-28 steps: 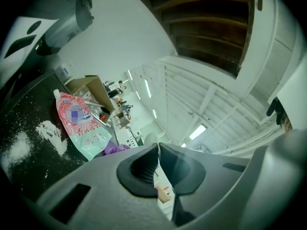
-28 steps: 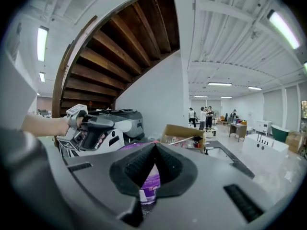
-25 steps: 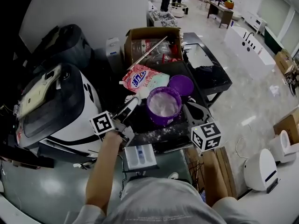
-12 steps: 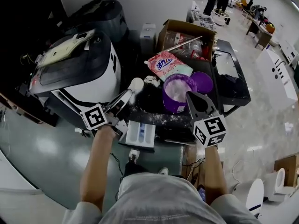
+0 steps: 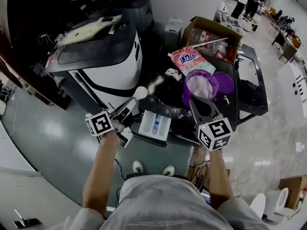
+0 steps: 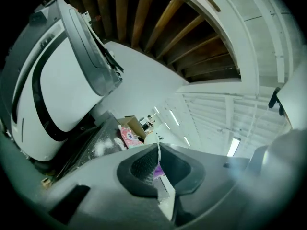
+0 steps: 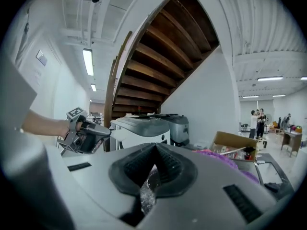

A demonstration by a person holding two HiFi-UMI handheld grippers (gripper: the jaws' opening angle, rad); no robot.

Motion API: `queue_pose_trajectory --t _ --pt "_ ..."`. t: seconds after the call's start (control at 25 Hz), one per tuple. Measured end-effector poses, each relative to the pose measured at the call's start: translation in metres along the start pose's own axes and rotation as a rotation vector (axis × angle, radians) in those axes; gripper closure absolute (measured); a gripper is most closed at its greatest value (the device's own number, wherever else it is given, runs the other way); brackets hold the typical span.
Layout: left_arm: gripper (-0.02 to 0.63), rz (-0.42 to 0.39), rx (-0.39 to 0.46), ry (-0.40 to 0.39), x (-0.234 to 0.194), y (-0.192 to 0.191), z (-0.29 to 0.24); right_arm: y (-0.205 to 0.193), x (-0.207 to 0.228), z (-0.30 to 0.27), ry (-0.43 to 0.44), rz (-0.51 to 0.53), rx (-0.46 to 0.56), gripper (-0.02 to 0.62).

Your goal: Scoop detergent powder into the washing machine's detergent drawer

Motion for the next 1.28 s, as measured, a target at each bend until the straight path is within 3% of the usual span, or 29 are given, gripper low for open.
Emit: queue_pose_trajectory --t 0.12,0.24,0.52,0.72,1.0,1.2,1.28 --pt "0.591 0.023 -0.015 0.025 -0.013 0.003 0.015 -0.002 -0.017 -0.01 0.008 -0.004 -0.03 0.591" --pt "0.592 -0.009 -0.06 0.062 -0.027 0.01 0.026 -0.004 -0.032 -0.02 0.003 -0.011 -0.051 0.591" --pt "0.591 -0.001 -0.141 0.065 -0.053 0.011 0.031 -0.018 -0.058 -0.029 0.005 -0.03 -0.106 0.592" --pt "0.591 -0.052 -0.203 0.096 -0.068 0.01 0.034 -0.031 -0.073 -0.033 0.014 -0.057 -0.157 0.591" --pt "0.591 -0.073 -0.272 0.15 -0.091 -0.004 0.036 -0.043 -0.086 -0.039 0.019 -0.079 -0.215 0.591" --pt "0.591 -0.036 -0.302 0.18 -0.113 -0.019 0.038 -0.052 -0.095 -0.042 0.036 -0.078 -0.252 0.591" --pt "0.591 -0.063 -0.337 0.196 -0.117 -0.025 0.037 -0.055 -0.098 -0.044 0.034 -0.075 -0.269 0.591"
Point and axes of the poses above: the fingertips, and each gripper's own axes: z backward along the fingers, x to its right, y out of its top, the point moved 9 cm from there along z, backward along the fingers, and after that the axes turned 14 degrees about z, right-handed, at the moved point
